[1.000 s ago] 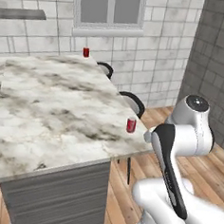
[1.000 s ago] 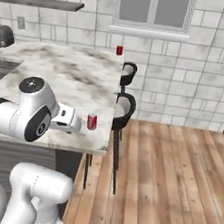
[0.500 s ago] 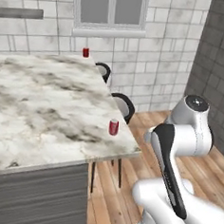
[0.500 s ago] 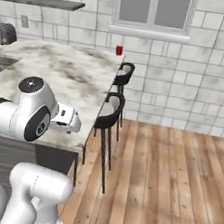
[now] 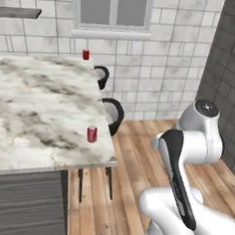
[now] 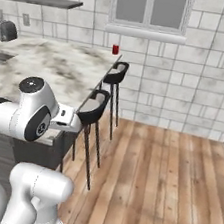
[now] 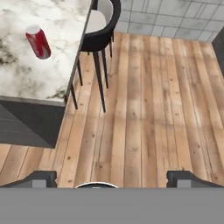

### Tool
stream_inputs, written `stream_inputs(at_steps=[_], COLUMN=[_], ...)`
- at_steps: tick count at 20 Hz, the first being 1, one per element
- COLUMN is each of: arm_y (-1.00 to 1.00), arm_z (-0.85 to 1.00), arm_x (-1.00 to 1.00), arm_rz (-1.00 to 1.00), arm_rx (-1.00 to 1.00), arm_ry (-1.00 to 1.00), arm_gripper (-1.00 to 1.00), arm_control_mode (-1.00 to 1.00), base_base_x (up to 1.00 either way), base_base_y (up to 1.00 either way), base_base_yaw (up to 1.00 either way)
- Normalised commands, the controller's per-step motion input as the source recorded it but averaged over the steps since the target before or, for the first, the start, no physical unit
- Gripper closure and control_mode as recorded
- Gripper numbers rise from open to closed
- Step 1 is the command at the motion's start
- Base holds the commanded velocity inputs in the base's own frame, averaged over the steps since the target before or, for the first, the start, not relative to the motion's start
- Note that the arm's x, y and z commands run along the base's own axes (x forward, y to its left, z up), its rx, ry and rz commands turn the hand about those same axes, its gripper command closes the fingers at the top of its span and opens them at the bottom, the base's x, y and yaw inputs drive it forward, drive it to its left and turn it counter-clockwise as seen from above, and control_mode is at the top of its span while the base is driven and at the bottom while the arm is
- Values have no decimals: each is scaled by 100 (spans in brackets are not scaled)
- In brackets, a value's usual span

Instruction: Four empty soda cans are scattered around the kitchen. Gather all the cans and cluster them next to the stove for recycling.

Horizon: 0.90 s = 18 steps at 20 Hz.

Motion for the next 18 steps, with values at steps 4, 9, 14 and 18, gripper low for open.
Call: stream_inputs(at_steps=[4,9,14,18], arm_y=[0,0,0,0], arm_z=[0,0,0,0], arm_x=[0,0,0,0], arm_rz=[0,0,0,0], arm_rx=[0,0,0,0], arm_ry=[0,0,0,0], arm_gripper=[-100,-100,-100,-100], arm_control_mode=[100,100,100,100], base_base_x=[0,19,72,84], base_base_y=[-69,-64,-48,-44], base_base_yaw=[17,8,0,0])
